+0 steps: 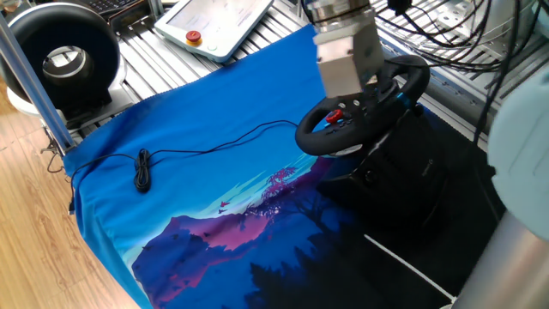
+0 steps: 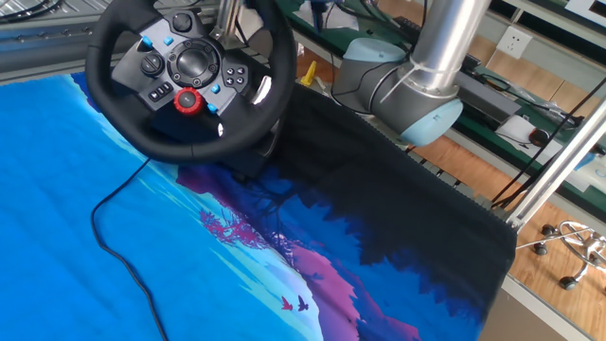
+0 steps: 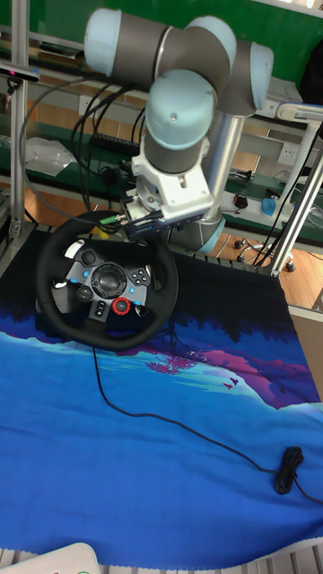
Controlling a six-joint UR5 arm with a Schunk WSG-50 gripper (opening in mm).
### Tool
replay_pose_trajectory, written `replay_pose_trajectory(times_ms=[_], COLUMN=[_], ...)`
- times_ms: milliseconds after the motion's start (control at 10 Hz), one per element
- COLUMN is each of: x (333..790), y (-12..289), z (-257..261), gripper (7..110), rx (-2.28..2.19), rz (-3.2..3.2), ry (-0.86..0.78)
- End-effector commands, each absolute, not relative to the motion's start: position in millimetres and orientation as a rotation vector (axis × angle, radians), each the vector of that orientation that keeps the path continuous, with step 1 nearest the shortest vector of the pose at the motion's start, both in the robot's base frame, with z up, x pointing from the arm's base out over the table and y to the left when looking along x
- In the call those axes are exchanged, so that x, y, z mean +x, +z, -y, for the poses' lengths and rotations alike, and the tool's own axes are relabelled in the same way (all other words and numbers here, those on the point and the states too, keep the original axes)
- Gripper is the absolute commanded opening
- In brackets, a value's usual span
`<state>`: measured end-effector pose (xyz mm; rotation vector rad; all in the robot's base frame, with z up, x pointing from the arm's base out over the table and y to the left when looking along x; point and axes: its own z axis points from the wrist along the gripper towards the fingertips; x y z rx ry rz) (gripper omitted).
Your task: Rotate the steering wheel 90 degrees clockwise
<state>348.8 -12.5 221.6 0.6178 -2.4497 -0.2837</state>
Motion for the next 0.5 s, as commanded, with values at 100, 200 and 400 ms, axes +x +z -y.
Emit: replay_pose_trajectory(times_ms=[100,200,400], x=[345.1,343.4,346.3], y=[212.6,217.7,219.0], z=[35.7,36.0,37.5], gripper=[66,66,66], rx=[0.781,0.815,0.856], rz=[2.464,2.456,2.469], ry=[-0.366,-0.413,-0.468])
